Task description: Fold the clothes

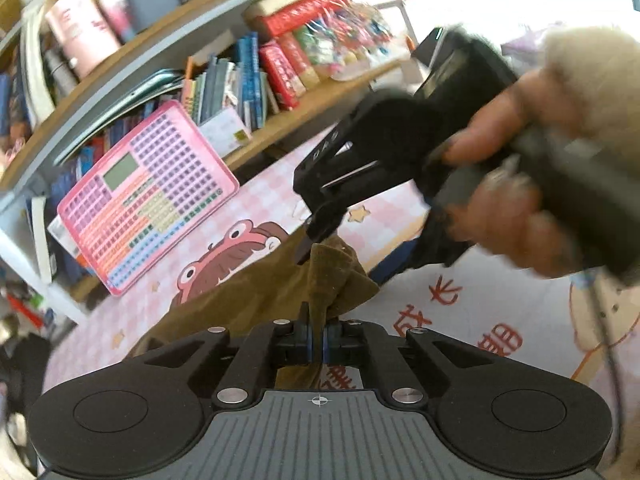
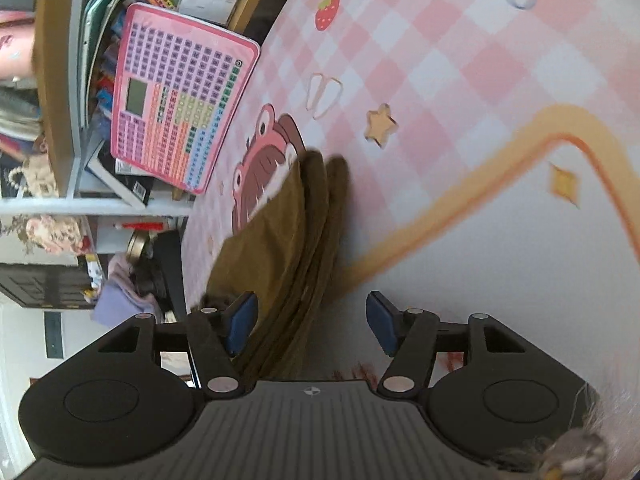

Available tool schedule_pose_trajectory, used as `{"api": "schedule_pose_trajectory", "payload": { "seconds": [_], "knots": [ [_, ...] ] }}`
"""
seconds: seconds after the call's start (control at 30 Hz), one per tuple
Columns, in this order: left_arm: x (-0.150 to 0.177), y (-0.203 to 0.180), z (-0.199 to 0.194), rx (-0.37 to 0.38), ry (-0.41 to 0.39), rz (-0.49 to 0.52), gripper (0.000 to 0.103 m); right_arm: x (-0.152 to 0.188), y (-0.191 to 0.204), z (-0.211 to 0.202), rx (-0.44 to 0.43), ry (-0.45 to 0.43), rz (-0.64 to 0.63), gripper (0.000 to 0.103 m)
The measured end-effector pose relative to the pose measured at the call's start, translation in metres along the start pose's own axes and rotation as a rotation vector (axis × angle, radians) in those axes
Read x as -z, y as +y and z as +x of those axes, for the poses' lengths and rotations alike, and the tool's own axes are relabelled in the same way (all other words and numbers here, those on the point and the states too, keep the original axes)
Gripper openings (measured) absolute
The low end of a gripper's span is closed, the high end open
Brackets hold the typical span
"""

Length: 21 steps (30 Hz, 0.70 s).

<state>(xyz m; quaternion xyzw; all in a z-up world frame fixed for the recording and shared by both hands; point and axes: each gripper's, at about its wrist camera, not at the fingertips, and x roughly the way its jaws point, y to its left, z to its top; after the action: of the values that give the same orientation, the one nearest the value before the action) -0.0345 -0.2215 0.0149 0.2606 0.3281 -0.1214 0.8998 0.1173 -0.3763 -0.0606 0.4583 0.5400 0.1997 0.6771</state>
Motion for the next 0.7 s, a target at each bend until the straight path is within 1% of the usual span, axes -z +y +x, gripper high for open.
{"api": "schedule_pose_trajectory", "payload": {
  "seconds": [0.1,0.13,0.17,0.2,0.27,0.37,0.5,0.57,0.63,0.7],
  "knots": [
    [0.003,0.004,-0.003,0.034,0.009,-0.041,0.003,-0.013,0.003,0.014,-0.01,-0.012,0.016,0.06],
    [0.005,0.005,-0.004,0.047,0.013,-0.054,0.003,-0.016,0.005,0.016,-0.008,-0.011,0.012,0.058],
    [0.007,0.005,-0.005,0.059,0.018,-0.067,0.003,-0.018,0.006,0.018,-0.001,-0.008,0.002,0.049],
    [0.008,0.005,-0.006,0.068,0.022,-0.079,0.003,-0.02,0.007,0.019,-0.005,-0.004,-0.007,0.03],
    [0.01,0.008,-0.008,0.082,0.02,-0.111,0.003,-0.022,0.005,0.019,-0.038,0.004,-0.02,0.011],
    [0.005,0.016,-0.012,0.122,-0.007,-0.18,0.003,-0.025,0.003,0.008,-0.089,-0.015,-0.026,0.01],
    [-0.003,0.022,-0.013,0.216,-0.053,-0.253,0.003,-0.028,0.01,-0.015,-0.097,-0.079,-0.054,0.01],
    [0.0,0.023,-0.008,0.275,-0.049,-0.287,0.003,-0.029,0.011,-0.024,-0.077,-0.098,-0.071,0.01],
    [0.005,0.024,-0.005,0.324,-0.043,-0.332,0.003,-0.027,0.008,-0.031,-0.035,-0.104,-0.071,0.01],
    [0.008,0.026,-0.008,0.342,-0.056,-0.352,0.003,-0.023,0.004,-0.035,-0.004,-0.109,-0.067,0.01]
  ]
}}
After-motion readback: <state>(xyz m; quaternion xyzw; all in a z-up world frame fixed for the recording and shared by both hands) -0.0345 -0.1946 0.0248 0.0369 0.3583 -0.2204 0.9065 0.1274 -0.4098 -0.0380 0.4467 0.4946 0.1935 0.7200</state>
